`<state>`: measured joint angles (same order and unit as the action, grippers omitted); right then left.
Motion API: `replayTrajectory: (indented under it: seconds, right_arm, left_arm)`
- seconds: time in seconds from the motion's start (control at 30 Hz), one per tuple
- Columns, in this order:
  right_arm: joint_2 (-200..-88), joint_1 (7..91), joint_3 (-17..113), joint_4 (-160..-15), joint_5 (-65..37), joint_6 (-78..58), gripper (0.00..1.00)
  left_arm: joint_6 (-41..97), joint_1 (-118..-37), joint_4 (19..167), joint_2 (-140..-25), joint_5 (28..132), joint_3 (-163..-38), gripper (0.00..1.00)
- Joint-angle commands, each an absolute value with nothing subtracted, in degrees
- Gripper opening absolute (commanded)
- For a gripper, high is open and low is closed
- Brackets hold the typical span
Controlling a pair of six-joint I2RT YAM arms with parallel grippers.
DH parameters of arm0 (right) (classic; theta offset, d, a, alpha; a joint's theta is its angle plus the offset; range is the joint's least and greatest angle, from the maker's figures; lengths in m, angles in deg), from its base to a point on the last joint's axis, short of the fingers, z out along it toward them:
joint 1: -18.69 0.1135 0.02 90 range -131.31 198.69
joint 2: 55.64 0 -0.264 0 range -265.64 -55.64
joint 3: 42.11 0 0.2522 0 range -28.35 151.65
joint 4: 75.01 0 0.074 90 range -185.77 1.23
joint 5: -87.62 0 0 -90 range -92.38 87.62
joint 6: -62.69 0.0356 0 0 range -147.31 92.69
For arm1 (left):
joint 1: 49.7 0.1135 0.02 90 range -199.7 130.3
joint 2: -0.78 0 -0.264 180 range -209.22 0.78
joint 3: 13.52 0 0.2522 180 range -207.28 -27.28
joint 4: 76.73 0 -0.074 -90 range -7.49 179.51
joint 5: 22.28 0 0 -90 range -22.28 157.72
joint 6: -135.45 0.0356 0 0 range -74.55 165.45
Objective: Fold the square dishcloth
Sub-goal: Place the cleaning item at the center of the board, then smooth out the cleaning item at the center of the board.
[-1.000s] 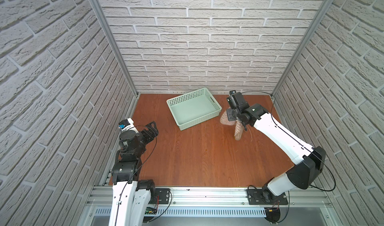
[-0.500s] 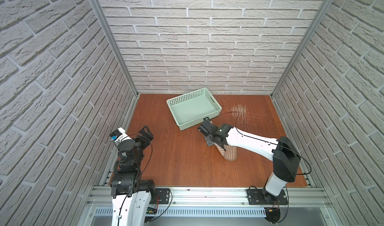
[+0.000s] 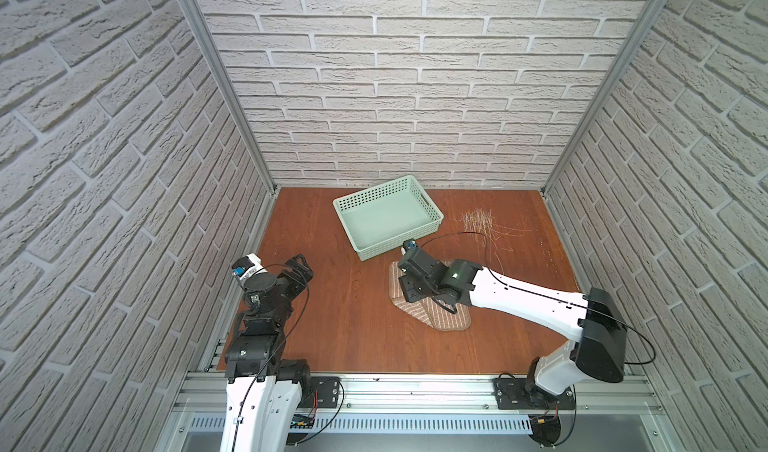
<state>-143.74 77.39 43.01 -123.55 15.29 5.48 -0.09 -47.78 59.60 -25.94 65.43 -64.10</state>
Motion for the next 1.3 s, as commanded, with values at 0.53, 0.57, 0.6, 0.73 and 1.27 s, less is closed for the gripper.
replayTrajectory:
  seconds: [0.53,0.57,0.6,0.73,1.27]
  right_arm:
    - [-134.08,55.34,26.54,-121.14,14.17,7.15,0.53]
    - [-134.31,54.75,26.43,-120.93,13.82,7.04,0.53]
    - [-134.45,54.25,26.29,-120.71,13.72,6.97,0.52]
    - [-135.13,52.48,25.35,-119.05,12.83,7.2,0.53]
    - [-136.35,49.64,22.23,-114.34,11.97,8.02,0.49]
  left_arm:
    - [9.58,-95.7,70.83,-75.56,42.52,-81.06,0.92]
    - [9.59,-96.29,70.21,-78.27,42.91,-82.97,0.92]
    - [9.42,-96.68,69.66,-80.83,43.41,-84.65,0.91]
    - [7.99,-97.21,68.91,-89.75,48.3,-90.09,0.87]
    - [2.74,-99.32,71.41,-103.81,50.13,-95.52,0.62]
